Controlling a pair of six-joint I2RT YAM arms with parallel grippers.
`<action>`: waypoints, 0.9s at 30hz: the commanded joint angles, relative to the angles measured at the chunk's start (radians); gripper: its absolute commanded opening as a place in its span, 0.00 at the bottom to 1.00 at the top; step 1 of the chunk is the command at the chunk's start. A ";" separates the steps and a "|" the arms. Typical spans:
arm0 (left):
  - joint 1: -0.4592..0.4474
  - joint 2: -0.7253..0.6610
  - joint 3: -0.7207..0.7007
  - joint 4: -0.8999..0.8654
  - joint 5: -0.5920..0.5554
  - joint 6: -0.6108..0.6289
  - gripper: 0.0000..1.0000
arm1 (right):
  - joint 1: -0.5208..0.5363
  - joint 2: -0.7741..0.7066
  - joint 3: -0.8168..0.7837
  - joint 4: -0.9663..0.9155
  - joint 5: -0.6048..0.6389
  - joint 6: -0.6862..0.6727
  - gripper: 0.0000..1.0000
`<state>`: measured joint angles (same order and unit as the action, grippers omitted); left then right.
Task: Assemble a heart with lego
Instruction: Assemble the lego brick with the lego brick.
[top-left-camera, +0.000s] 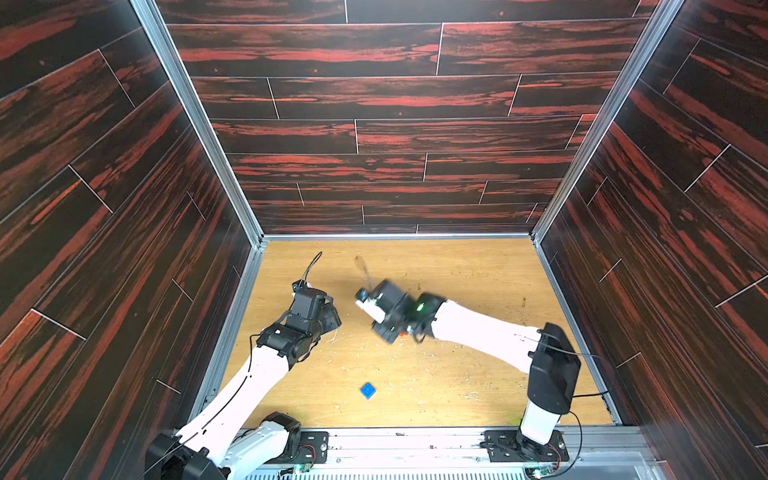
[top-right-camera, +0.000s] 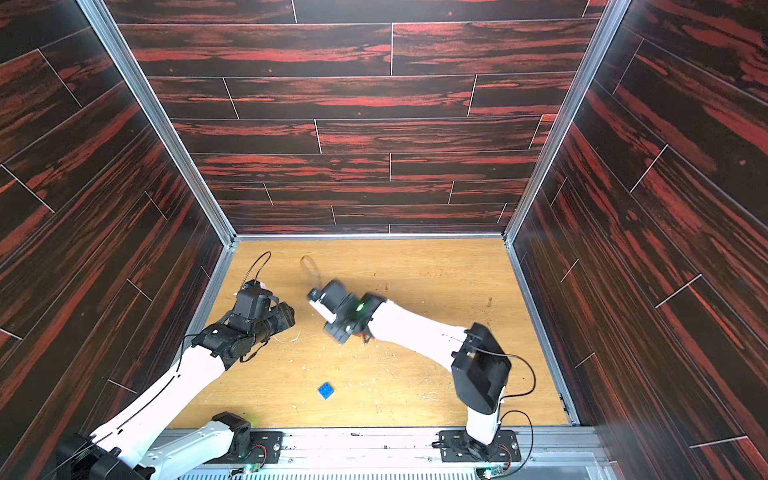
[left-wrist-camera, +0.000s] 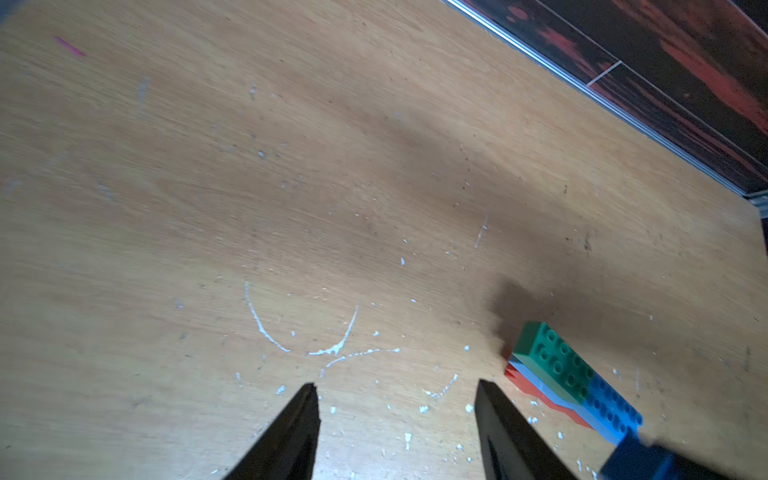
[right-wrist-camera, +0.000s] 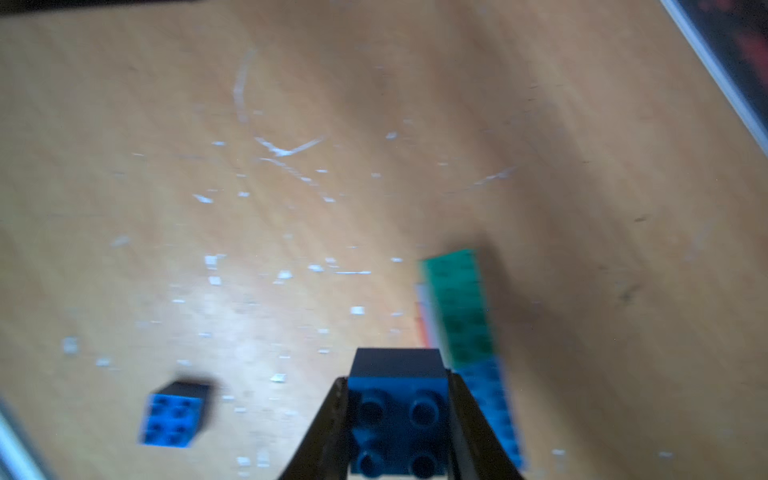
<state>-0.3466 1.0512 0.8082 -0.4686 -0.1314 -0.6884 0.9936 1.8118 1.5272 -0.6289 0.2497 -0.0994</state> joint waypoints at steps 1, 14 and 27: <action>0.012 0.018 0.024 0.044 0.076 0.024 0.64 | -0.032 0.017 0.005 -0.074 -0.086 -0.212 0.08; 0.012 0.112 0.023 0.125 0.155 0.046 0.64 | -0.160 0.275 0.322 -0.285 -0.239 -0.396 0.00; 0.014 0.119 0.023 0.105 0.139 0.052 0.64 | -0.190 0.335 0.407 -0.339 -0.323 -0.403 0.05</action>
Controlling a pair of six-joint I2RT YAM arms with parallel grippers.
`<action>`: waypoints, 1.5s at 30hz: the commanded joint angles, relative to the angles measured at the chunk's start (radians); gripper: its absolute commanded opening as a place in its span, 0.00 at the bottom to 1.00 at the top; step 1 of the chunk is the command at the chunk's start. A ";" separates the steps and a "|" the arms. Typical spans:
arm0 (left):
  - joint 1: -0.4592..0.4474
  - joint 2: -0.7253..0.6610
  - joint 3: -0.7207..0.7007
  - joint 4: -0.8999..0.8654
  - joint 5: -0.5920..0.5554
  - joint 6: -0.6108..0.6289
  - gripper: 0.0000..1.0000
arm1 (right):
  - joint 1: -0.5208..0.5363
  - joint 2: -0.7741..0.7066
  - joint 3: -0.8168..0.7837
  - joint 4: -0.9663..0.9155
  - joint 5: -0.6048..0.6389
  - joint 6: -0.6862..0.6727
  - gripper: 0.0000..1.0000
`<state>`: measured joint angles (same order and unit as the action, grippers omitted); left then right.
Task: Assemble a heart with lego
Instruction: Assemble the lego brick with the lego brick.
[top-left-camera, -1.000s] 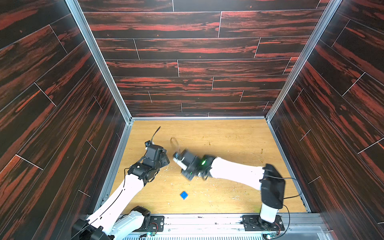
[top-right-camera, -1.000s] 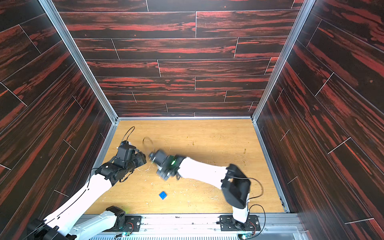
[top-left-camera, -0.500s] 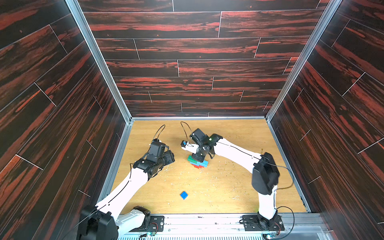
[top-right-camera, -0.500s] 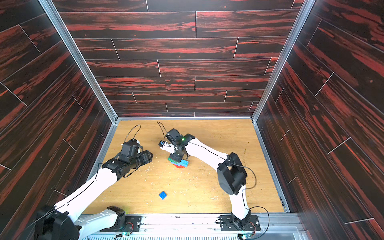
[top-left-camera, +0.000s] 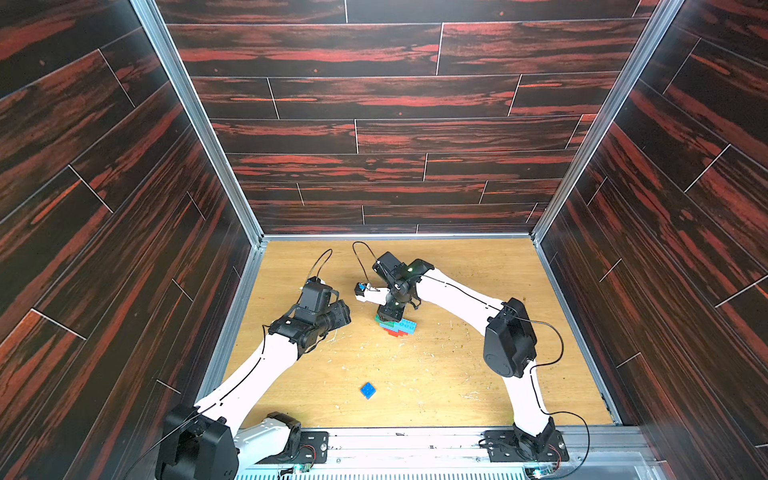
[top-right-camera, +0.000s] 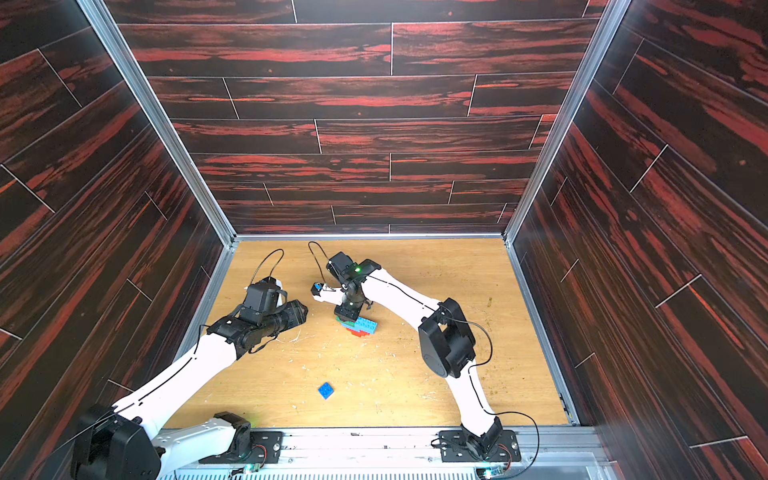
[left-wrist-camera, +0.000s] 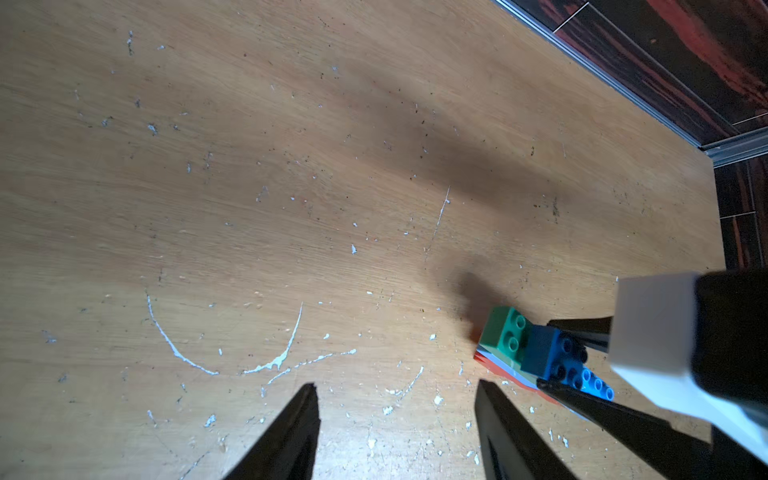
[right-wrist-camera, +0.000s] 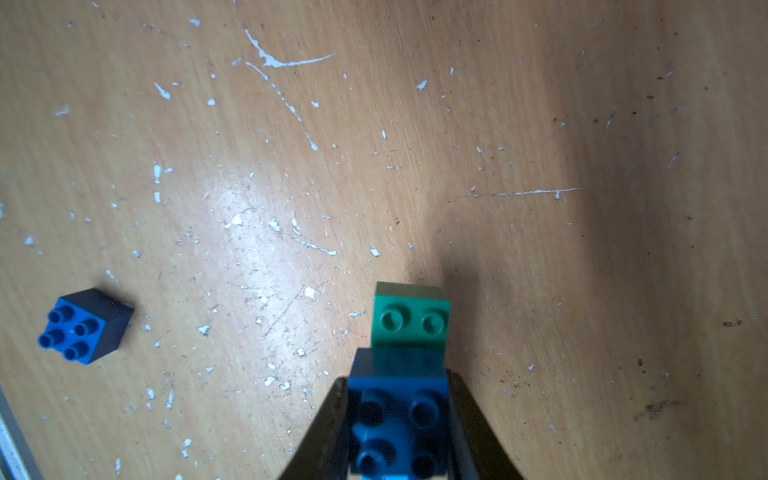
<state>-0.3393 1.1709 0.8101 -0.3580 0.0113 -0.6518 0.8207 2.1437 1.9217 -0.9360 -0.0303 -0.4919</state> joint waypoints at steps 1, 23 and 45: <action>0.006 -0.002 0.020 -0.006 -0.005 0.015 0.64 | -0.020 0.000 0.009 -0.031 -0.045 -0.010 0.06; 0.006 0.010 0.018 -0.013 -0.015 0.017 0.64 | -0.023 0.027 -0.001 -0.025 -0.061 -0.013 0.13; 0.006 0.013 0.026 -0.023 -0.016 0.021 0.64 | -0.025 0.033 -0.003 -0.028 -0.064 0.006 0.32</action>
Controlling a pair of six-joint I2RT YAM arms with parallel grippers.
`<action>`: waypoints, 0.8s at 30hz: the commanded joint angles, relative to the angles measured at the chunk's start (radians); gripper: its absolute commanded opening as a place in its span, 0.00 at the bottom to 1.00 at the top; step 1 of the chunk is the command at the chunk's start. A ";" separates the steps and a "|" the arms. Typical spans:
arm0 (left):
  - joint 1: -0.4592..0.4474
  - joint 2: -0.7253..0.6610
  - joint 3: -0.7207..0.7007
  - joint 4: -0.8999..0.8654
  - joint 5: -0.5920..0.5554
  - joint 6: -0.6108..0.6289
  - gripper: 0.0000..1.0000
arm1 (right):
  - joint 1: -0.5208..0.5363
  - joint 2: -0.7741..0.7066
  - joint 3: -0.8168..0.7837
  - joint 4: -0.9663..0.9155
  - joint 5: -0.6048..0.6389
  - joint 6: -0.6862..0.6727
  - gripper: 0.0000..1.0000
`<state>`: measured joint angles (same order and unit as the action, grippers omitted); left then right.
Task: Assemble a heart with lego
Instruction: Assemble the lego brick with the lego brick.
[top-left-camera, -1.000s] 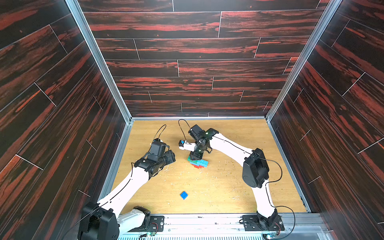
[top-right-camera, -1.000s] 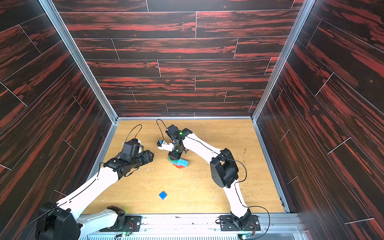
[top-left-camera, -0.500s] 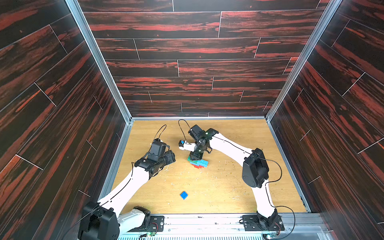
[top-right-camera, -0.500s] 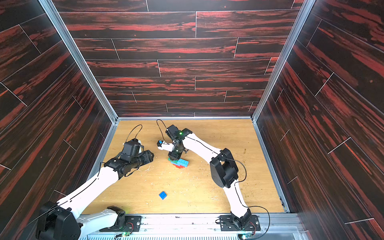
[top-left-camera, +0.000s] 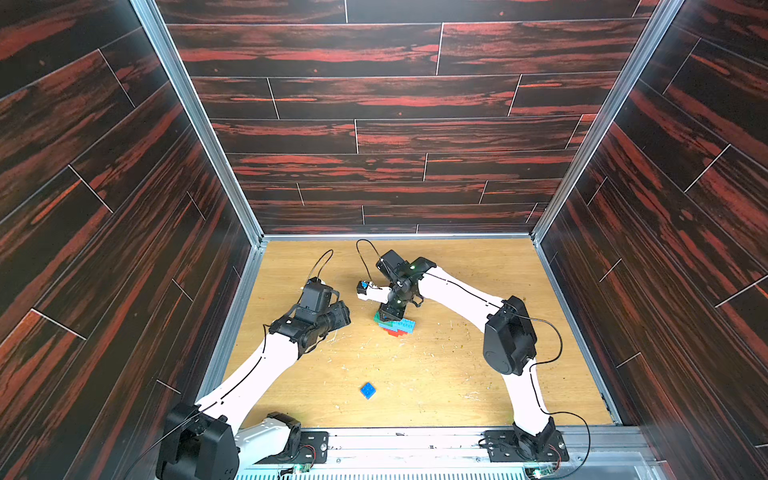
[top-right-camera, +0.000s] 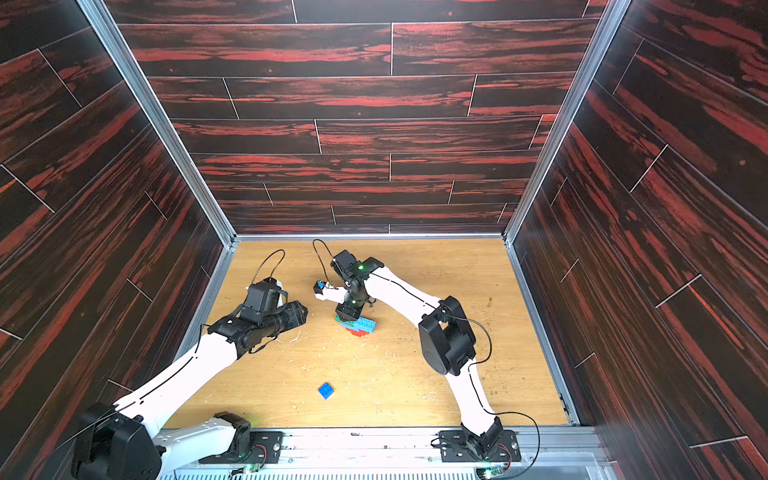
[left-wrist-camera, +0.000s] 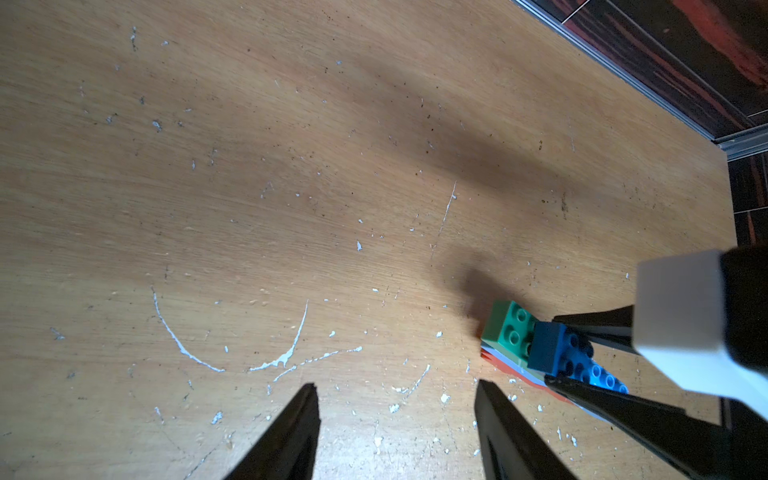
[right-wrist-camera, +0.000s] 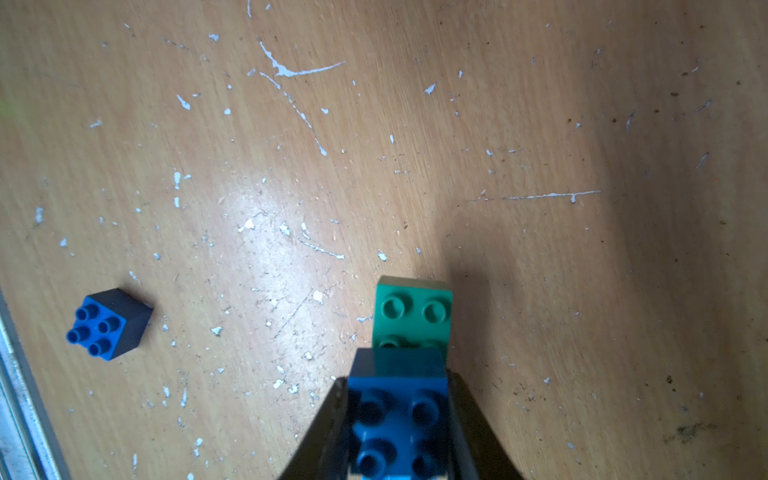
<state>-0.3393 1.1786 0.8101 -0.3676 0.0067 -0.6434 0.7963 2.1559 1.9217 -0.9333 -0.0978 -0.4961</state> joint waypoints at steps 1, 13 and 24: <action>0.006 0.004 0.026 -0.013 -0.010 0.013 0.64 | -0.001 0.019 -0.006 -0.027 0.007 0.011 0.33; 0.006 0.010 0.029 -0.012 0.003 0.010 0.64 | 0.000 -0.057 -0.064 0.027 0.001 0.022 0.62; 0.003 0.081 0.053 0.095 0.214 0.037 0.75 | -0.092 -0.341 -0.321 0.295 0.009 0.264 0.98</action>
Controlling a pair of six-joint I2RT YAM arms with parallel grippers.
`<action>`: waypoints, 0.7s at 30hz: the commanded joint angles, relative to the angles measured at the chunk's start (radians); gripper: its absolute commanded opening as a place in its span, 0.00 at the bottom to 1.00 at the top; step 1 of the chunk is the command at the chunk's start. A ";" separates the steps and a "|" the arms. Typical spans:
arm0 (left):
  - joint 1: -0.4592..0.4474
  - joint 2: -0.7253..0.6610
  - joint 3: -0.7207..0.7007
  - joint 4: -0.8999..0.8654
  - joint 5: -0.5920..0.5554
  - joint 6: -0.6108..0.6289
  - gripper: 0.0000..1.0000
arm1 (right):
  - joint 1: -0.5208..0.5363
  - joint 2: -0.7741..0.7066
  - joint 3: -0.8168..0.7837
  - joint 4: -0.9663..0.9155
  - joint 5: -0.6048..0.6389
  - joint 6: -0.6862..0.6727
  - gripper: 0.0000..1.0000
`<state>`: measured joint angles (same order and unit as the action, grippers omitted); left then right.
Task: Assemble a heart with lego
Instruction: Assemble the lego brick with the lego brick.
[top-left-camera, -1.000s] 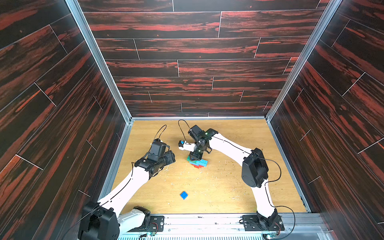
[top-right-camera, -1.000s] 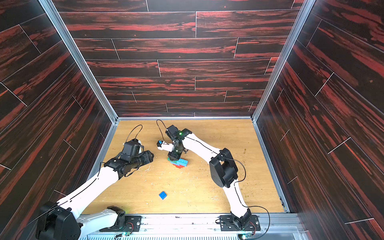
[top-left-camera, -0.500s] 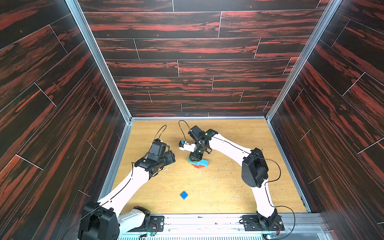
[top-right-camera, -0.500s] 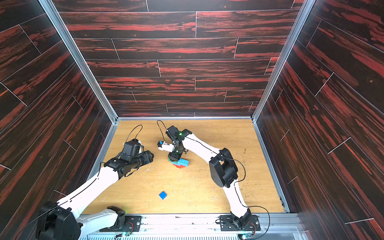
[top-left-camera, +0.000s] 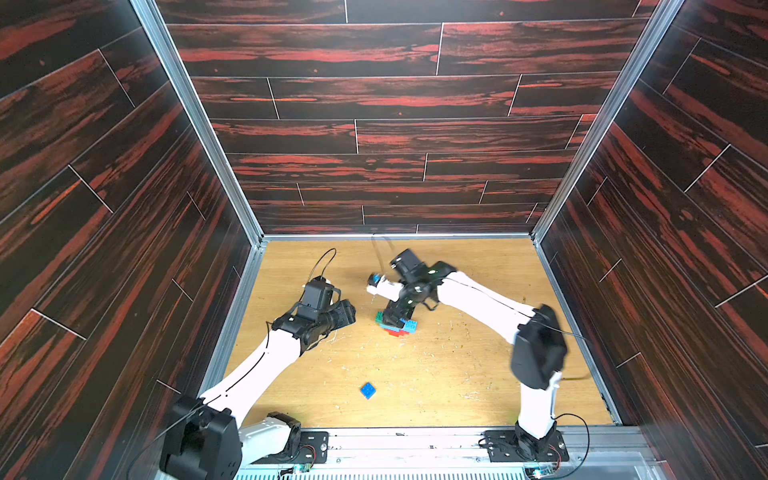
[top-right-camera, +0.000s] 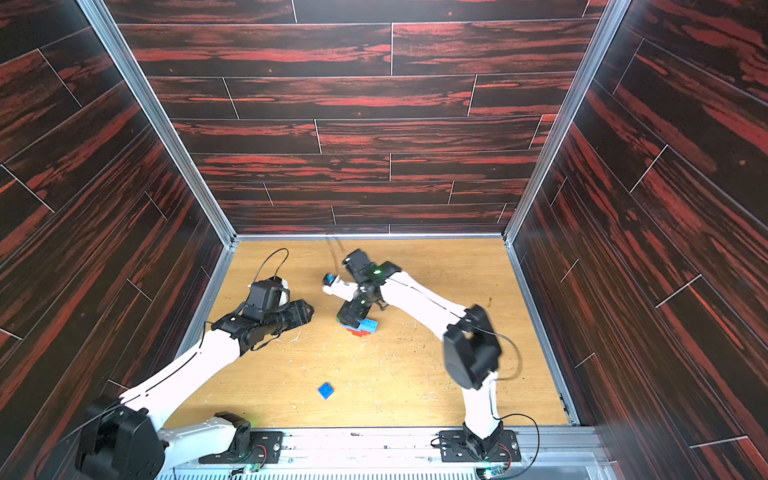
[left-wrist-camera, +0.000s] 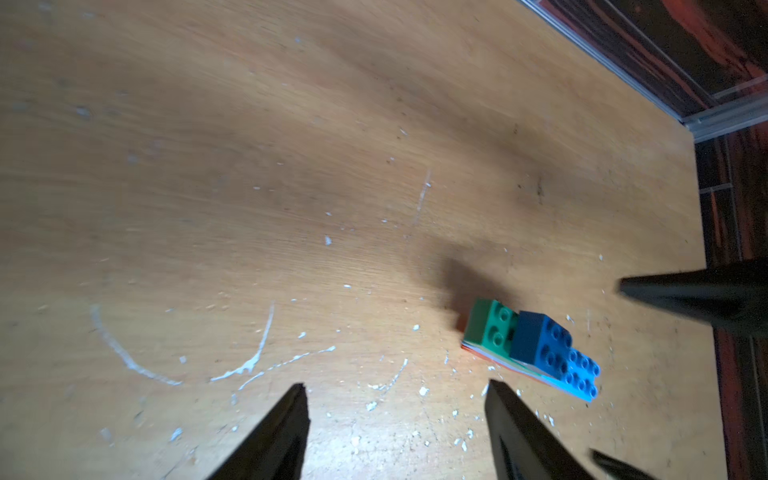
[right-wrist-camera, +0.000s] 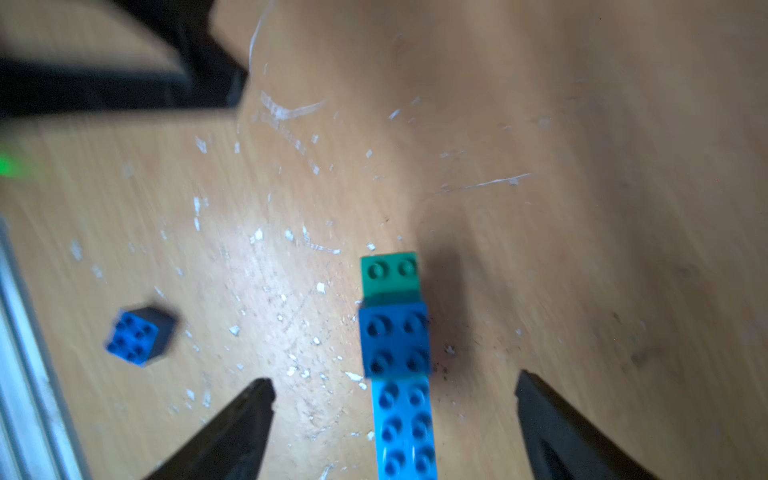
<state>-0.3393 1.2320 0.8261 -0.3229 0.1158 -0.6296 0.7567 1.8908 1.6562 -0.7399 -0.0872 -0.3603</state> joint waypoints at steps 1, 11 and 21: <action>0.000 0.042 0.044 0.058 0.127 0.028 0.77 | -0.064 -0.097 -0.090 0.116 -0.008 0.160 0.98; -0.073 0.165 0.112 0.077 0.146 0.139 0.84 | -0.100 -0.106 -0.268 0.186 0.082 0.400 0.98; -0.123 0.257 0.174 0.050 0.120 0.203 0.85 | -0.102 -0.057 -0.253 0.177 0.118 0.419 0.98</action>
<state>-0.4561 1.4780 0.9646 -0.2565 0.2432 -0.4648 0.6571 1.8122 1.3853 -0.5629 0.0109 0.0353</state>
